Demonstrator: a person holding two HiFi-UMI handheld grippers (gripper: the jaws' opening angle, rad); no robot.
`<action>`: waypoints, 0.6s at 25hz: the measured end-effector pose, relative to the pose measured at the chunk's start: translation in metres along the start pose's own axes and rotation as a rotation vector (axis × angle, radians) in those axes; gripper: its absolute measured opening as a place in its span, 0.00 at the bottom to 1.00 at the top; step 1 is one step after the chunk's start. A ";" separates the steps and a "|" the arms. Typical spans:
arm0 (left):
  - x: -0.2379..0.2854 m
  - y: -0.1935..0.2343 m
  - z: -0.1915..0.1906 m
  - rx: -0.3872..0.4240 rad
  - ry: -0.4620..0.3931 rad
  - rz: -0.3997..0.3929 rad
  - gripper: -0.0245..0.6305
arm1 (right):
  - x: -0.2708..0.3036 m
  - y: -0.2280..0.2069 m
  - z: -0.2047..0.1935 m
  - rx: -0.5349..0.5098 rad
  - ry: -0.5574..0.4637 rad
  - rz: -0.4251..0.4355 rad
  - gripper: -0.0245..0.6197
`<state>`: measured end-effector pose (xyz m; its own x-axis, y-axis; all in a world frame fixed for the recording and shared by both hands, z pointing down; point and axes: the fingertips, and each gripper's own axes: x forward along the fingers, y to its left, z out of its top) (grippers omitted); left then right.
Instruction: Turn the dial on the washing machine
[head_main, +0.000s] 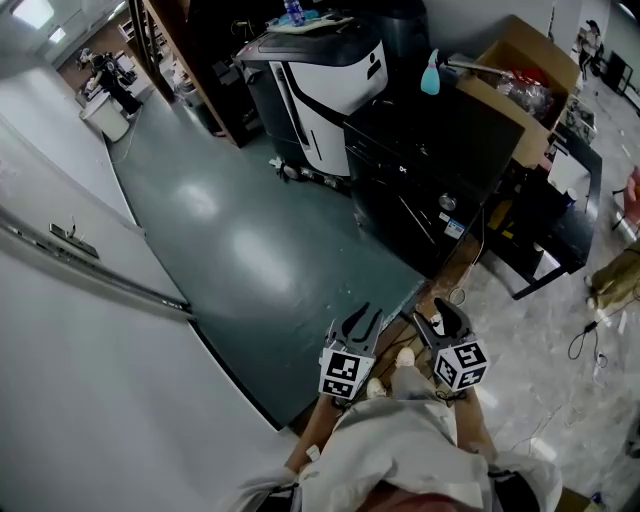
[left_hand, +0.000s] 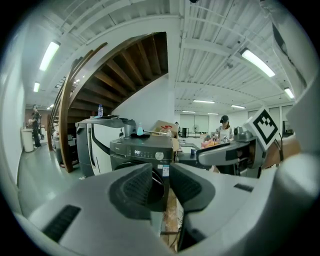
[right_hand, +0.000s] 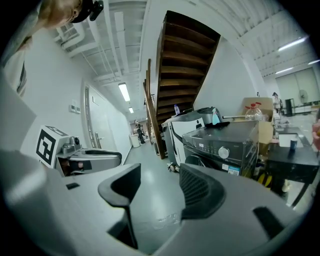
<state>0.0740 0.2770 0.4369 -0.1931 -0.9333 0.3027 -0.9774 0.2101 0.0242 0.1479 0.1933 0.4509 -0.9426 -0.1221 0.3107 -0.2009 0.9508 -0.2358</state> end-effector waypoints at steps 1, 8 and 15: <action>0.005 0.002 0.002 0.003 -0.001 -0.001 0.20 | 0.003 -0.004 0.001 -0.001 0.000 -0.005 0.41; 0.057 0.024 0.017 0.021 0.000 0.018 0.20 | 0.036 -0.053 0.019 -0.015 -0.007 -0.014 0.41; 0.113 0.043 0.049 0.033 -0.014 0.055 0.20 | 0.073 -0.100 0.059 -0.038 -0.031 0.017 0.41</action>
<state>0.0055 0.1663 0.4251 -0.2474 -0.9247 0.2894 -0.9676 0.2516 -0.0232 0.0830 0.0726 0.4427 -0.9538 -0.1143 0.2780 -0.1753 0.9628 -0.2055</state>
